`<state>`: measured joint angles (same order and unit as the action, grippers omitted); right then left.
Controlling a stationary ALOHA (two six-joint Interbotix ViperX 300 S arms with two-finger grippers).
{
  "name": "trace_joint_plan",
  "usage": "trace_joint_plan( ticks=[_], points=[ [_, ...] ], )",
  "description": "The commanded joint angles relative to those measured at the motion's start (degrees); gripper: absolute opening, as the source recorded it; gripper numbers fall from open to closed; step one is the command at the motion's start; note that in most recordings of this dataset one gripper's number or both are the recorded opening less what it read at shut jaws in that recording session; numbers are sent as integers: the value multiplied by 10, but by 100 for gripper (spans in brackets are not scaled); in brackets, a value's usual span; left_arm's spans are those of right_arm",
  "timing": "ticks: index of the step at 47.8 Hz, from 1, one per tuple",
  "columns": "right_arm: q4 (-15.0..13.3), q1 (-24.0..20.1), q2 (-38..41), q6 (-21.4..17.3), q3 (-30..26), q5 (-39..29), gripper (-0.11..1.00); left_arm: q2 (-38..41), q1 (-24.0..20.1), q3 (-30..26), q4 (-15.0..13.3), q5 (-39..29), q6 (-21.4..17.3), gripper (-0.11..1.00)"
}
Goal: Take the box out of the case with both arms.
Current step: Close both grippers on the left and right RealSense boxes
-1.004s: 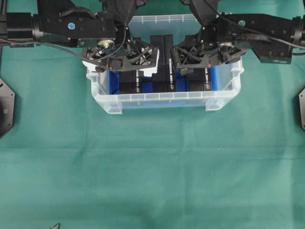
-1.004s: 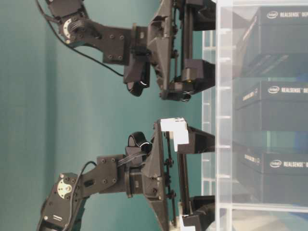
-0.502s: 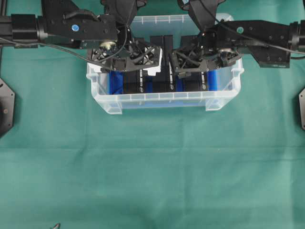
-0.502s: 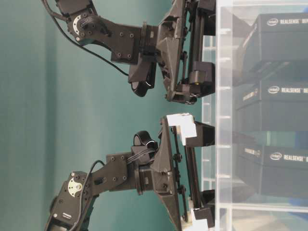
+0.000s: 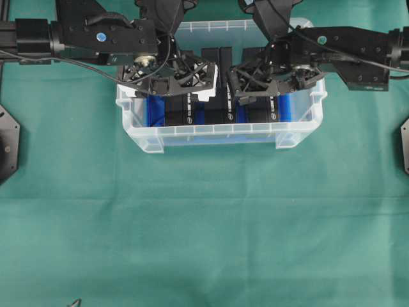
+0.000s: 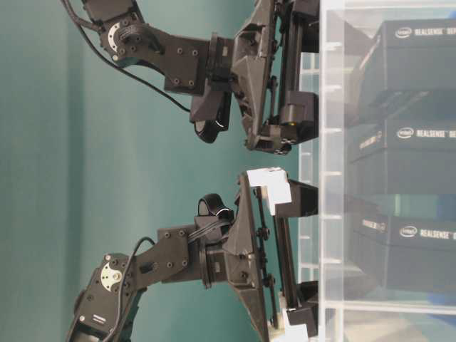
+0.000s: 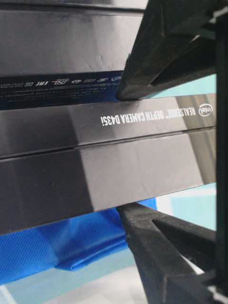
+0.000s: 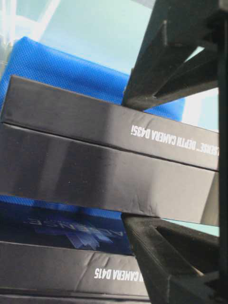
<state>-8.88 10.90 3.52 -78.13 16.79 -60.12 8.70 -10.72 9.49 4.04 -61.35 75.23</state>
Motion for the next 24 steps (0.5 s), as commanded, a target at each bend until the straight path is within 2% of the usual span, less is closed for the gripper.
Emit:
trace_joint_plan(
  ticks=[1,5,7,12,13,24],
  points=[
    [3,3,-5,1,3,-4,94,-5,4,-2,0,-6,-3,91],
    [3,2,-5,1,3,-10,93,-4,6,-3,-1,-7,-3,90],
    [3,3,-5,0,3,-16,90,-5,7,-3,-3,-7,-2,85],
    [1,3,-5,-10,3,-28,69,-8,8,-3,-4,-1,-2,65],
    [0,2,-5,-12,4,-29,66,-9,8,-4,-4,1,-2,64],
    [-1,0,-6,-18,2,-26,67,-12,8,-4,-4,7,-1,64]
  ],
)
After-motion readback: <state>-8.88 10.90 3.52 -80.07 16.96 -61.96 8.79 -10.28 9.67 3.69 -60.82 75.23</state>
